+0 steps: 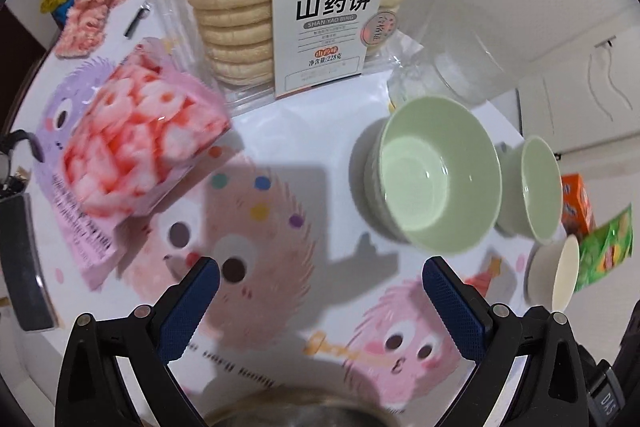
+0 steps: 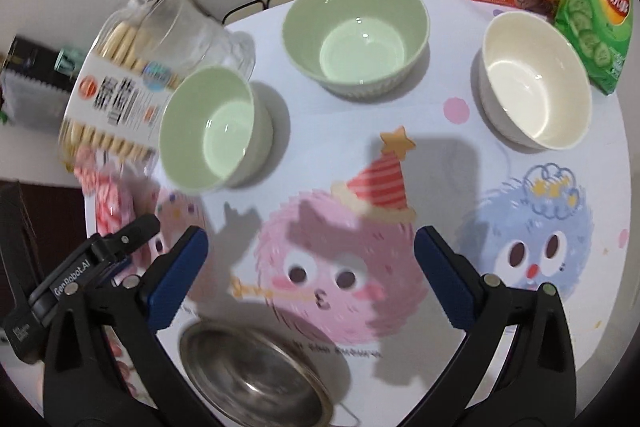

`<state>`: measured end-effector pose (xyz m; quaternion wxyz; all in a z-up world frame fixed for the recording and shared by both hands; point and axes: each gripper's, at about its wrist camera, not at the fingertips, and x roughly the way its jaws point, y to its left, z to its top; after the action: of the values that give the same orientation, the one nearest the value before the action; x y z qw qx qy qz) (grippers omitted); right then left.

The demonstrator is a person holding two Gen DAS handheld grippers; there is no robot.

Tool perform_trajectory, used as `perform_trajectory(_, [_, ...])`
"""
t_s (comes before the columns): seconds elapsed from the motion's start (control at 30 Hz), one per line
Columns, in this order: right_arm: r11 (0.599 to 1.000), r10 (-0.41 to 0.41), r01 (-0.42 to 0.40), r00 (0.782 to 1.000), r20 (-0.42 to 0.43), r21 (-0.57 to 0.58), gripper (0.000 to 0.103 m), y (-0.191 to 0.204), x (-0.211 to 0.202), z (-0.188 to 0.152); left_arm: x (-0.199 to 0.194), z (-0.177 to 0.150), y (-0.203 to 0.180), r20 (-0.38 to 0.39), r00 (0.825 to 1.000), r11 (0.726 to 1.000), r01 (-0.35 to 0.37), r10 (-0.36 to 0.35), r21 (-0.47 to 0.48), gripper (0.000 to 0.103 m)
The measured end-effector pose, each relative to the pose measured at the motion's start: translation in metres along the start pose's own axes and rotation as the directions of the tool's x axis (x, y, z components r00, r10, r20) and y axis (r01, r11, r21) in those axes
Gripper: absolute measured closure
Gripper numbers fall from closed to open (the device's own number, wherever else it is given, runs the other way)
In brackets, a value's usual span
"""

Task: Organize plates and bowls
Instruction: 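Move both grippers to the light green bowl beside the cookie package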

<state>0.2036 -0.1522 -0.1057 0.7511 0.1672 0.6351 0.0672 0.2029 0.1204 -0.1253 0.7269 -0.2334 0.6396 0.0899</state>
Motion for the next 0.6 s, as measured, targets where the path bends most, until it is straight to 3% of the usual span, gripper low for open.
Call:
perform_trajectory(0.4, [0.992,0.006,-0.002,0.999,-0.035,0.124,0.001,0.011,0.044,0.038,0.032,0.03,-0.01,-0.015,0.999,1.0,-0.029,0.029,0.01,0.001])
perform_trajectory(0.47, [0.991,0.011,-0.005,0.999,-0.047,0.136,0.013,0.013,0.051,0.041,0.037,0.034,-0.011,-0.028,1.0,1.0,-0.013,0.013,-0.002,0.006])
perform_trajectory(0.6, [0.985,0.028,-0.017,0.998,-0.064,0.172,0.028,0.016,0.064,0.047,0.042,0.038,-0.013,-0.044,0.999,1.0,0.016,-0.017,-0.013,0.034])
